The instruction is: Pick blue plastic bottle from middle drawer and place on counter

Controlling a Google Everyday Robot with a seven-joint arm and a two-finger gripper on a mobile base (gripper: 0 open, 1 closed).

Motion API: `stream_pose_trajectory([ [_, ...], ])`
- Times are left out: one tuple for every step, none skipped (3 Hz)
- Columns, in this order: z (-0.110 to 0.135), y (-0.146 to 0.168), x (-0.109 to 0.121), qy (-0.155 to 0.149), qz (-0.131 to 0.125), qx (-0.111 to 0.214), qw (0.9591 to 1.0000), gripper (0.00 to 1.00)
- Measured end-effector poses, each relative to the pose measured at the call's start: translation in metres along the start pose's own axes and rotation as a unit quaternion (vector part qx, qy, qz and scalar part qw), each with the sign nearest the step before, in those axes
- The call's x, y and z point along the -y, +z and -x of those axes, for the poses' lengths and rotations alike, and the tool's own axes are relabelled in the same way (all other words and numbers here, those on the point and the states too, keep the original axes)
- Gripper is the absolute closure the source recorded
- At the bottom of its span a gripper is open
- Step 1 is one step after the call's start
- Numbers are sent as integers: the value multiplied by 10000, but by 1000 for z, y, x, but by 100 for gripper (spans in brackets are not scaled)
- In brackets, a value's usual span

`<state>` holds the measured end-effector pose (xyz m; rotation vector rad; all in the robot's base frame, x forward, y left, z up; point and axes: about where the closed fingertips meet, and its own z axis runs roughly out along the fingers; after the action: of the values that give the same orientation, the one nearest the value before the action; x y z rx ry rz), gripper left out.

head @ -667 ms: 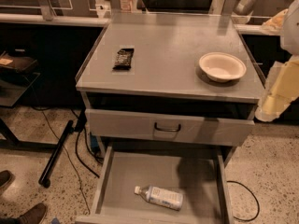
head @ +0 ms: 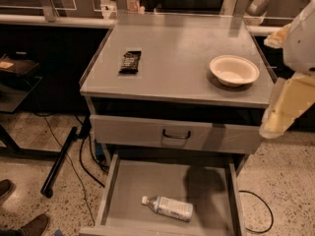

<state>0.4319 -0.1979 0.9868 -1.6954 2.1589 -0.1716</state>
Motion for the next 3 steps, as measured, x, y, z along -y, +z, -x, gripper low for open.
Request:
stream_pose_trajectory([
  [14,35,-21,-88,120,202,9997,0],
  [29,77,-35,-155,243,263,9992,0],
  [29,77,-35,-155,243,263,9992,0],
])
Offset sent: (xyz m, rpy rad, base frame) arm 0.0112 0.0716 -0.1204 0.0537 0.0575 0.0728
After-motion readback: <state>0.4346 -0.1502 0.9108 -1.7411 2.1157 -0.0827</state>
